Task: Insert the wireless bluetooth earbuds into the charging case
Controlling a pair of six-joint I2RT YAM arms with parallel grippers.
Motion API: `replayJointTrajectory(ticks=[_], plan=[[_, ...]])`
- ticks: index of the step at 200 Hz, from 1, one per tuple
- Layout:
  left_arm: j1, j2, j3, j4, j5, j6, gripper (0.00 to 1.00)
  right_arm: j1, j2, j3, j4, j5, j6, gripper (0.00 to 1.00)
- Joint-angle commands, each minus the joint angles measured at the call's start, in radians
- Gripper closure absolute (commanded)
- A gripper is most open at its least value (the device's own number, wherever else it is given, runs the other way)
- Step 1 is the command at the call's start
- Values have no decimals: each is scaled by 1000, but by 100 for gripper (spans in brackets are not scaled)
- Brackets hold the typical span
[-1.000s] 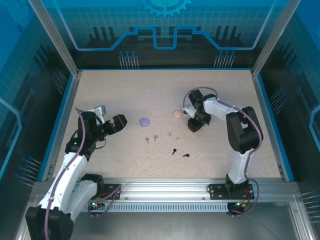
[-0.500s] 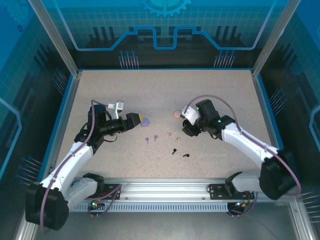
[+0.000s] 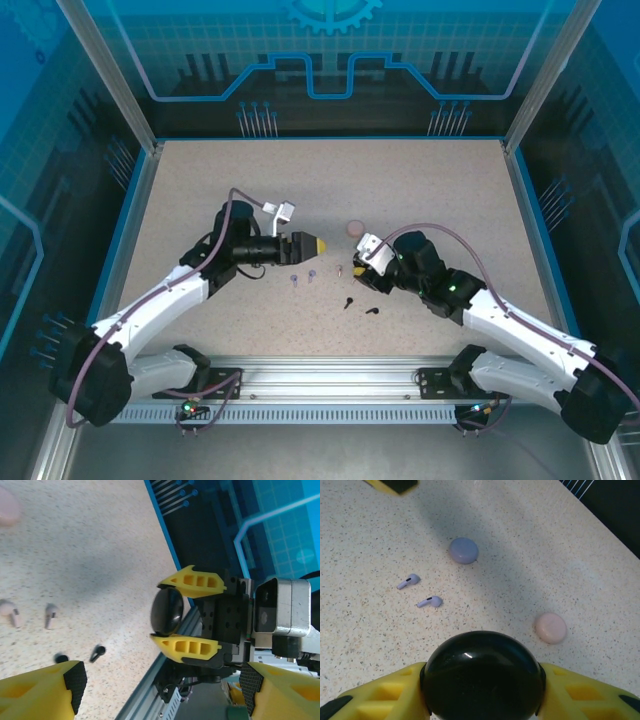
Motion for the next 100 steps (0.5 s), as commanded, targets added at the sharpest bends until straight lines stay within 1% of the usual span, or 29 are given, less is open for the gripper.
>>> replayJointTrajectory(ticks=[1, 40, 72, 100], plan=[[-45, 32, 54, 19, 14, 9, 17, 26, -19, 1, 42, 43, 2, 51], [-105, 88, 99, -18, -10, 48, 18, 51, -20, 17, 42, 47, -1, 51], [-146, 140, 128, -20, -14, 61, 23, 66, -11, 29, 44, 49, -3, 51], [-170, 185, 151, -22, -14, 69, 29, 71, -6, 37, 49, 47, -2, 51]])
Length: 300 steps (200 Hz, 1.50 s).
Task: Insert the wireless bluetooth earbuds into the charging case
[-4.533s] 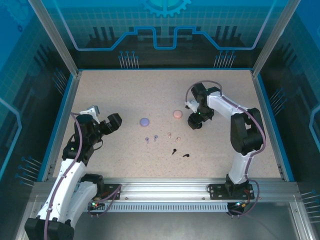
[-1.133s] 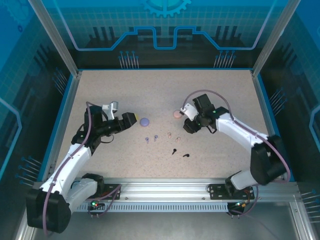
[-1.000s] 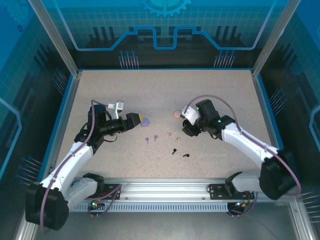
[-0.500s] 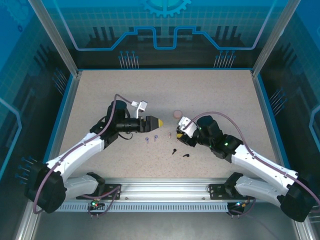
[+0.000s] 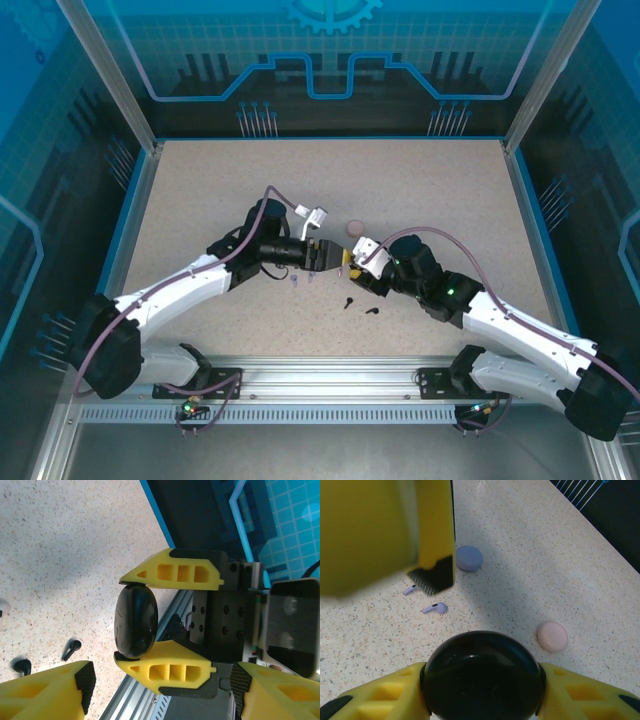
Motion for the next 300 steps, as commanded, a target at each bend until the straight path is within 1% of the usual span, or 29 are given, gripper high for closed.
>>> replayJointTrajectory(ticks=[1, 47, 81, 131, 166, 210, 265, 286, 293, 300], plan=[[-21, 36, 43, -12, -3, 32, 29, 17, -2, 35, 38, 6, -1, 51], [-42, 82, 60, 9, 3, 25, 35, 18, 3, 39, 49, -16, 7, 51], [-57, 113, 83, -9, 18, 51, 43, 18, 11, 43, 57, -25, 10, 51], [-62, 133, 88, 0, 19, 50, 51, 22, 23, 52, 58, -34, 12, 51], [-65, 139, 88, 3, 19, 53, 55, 23, 24, 55, 59, -45, 11, 51], [-67, 151, 89, 14, 22, 55, 56, 27, 35, 70, 50, -71, 11, 51], [-69, 138, 89, 11, 22, 68, 69, 28, 58, 88, 37, -61, 16, 50], [-69, 119, 87, 3, 7, 88, 72, 27, 61, 96, 15, -54, 24, 47], [-69, 112, 84, 3, -1, 95, 72, 25, 61, 102, -1, -52, 30, 44], [-69, 102, 79, 8, -9, 101, 73, 23, 59, 111, -27, -57, 39, 38]])
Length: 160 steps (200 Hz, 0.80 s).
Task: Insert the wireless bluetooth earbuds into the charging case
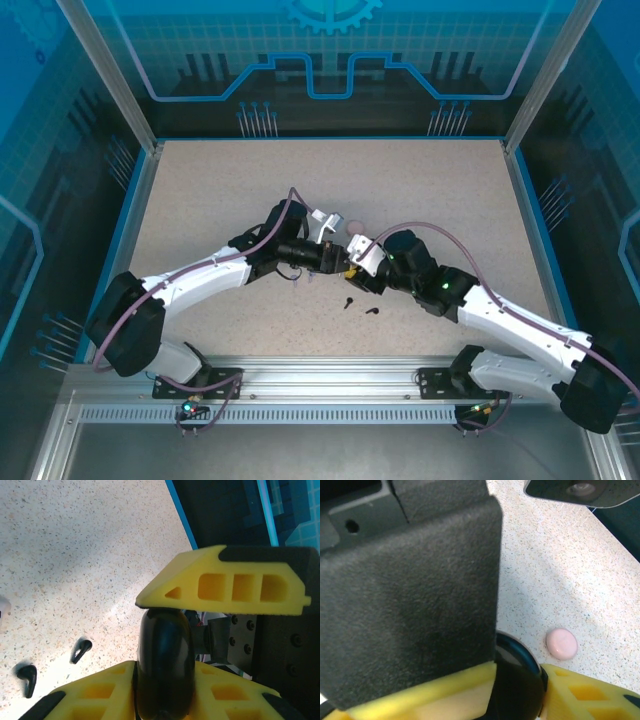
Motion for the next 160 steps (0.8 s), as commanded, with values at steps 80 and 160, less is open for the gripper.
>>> replayJointTrajectory(ticks=[80, 160], plan=[[-19, -202, -146, 246, -136, 129, 80, -9, -207, 34, -128, -148, 192, 0], [-19, -394, -421, 752, -171, 242, 84, -84, -353, -20, 120, -289, 428, 0]])
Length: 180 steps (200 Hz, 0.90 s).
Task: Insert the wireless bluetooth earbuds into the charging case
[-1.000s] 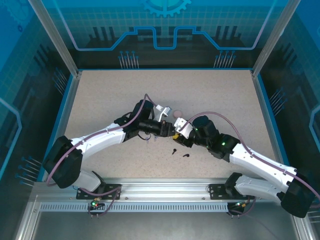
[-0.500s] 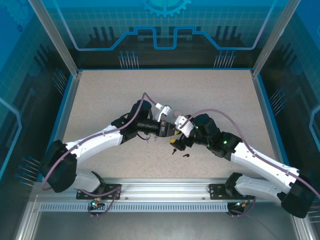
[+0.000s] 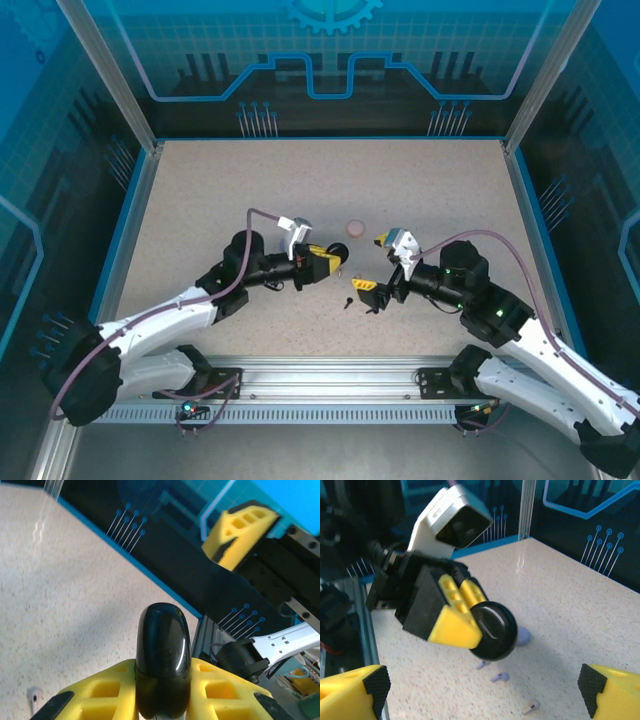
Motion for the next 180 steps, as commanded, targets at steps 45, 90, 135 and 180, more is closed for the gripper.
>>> replayJointTrajectory(ticks=[45, 90, 135, 180], plan=[[-6, -91, -57, 249, 53, 189, 86, -28, 107, 45, 166, -93, 171, 0], [-7, -100, -53, 246, 82, 242, 94, -24, 155, 59, 204, -83, 199, 1], [-6, -102, -43, 212, 96, 279, 97, -25, 162, 72, 219, -61, 200, 5], [-7, -100, -40, 203, 102, 300, 97, -25, 187, 104, 194, -30, 181, 7]])
